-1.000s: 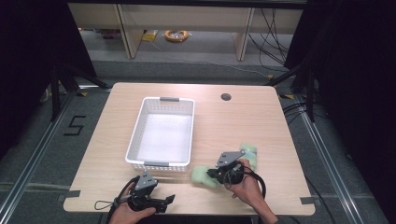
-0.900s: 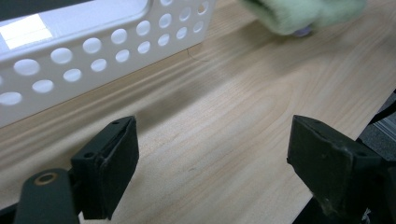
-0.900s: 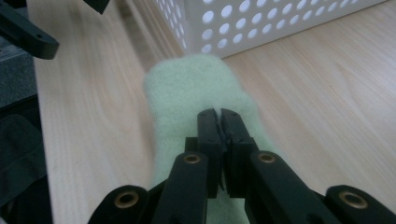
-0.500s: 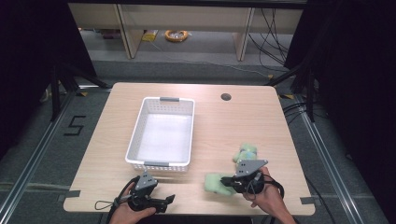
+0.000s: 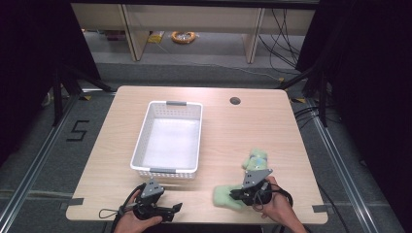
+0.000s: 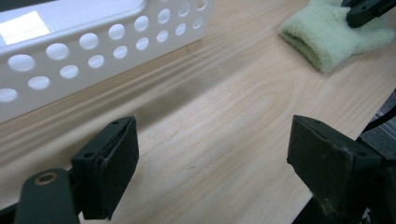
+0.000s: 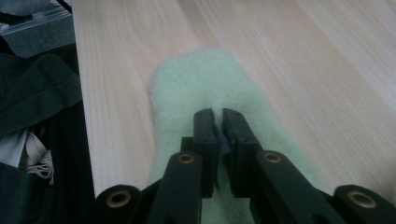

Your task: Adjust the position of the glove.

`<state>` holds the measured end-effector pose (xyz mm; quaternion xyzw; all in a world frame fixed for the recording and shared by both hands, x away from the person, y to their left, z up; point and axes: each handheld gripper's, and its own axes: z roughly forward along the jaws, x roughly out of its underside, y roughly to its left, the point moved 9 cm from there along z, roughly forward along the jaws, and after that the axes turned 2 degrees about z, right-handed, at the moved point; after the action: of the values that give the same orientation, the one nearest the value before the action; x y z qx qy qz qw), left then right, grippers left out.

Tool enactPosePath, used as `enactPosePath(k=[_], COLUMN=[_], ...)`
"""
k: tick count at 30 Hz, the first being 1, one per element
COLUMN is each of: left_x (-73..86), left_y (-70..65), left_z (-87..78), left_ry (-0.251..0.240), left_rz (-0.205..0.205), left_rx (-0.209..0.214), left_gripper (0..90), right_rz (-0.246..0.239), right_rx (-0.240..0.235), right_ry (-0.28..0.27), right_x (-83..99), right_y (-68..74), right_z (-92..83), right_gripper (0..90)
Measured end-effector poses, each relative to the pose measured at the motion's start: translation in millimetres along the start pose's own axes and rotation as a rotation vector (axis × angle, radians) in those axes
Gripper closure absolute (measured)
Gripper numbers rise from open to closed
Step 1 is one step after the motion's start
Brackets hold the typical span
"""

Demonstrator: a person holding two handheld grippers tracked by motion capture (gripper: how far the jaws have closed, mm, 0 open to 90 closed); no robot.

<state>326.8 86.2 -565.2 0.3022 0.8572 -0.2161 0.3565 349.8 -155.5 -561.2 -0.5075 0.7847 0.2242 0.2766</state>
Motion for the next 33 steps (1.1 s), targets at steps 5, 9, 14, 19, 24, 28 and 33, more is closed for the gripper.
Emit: enactPosePath(k=[5,9,14,19,24,28,33], left_x=[-1.1,-0.3,-0.8,-0.5,-1.3,-0.8,-1.1], left_y=[-0.9,0.5,-0.1,-1.1,-1.0,-0.9,-1.0], left_z=[0.3,0.0,0.8,1.6,2.0,1.4,1.2], left_ry=[-0.008,-0.005,-0.005,0.002,-0.009,-0.001,-0.006], left_rz=[-0.009,-0.003,0.004,-0.004,-0.006,0.004,-0.004], left_rx=[0.003,-0.003,-0.006,0.005,-0.003,0.000,0.001], left_gripper=[16.3,16.3,16.3,16.3,16.3,16.3,16.3], right_rz=[0.060,0.138,0.373,0.450,0.531,0.576,0.578], right_rx=[0.027,0.137,0.336,0.414,0.428,0.426,0.421], right_ry=[-0.028,-0.106,-0.148,-0.148,-0.122,-0.123,-0.090], right_x=[-4.3,-14.0,-7.8,4.6,10.7,10.8,13.0], right_y=[-4.0,-24.0,-64.0,-98.9,-112.9,-123.1,-131.0], right_z=[-6.4,-29.8,-61.5,-66.8,-62.3,-57.6,-47.6], right_gripper=[64.6,58.1,55.9,54.7,55.0,55.0,55.4])
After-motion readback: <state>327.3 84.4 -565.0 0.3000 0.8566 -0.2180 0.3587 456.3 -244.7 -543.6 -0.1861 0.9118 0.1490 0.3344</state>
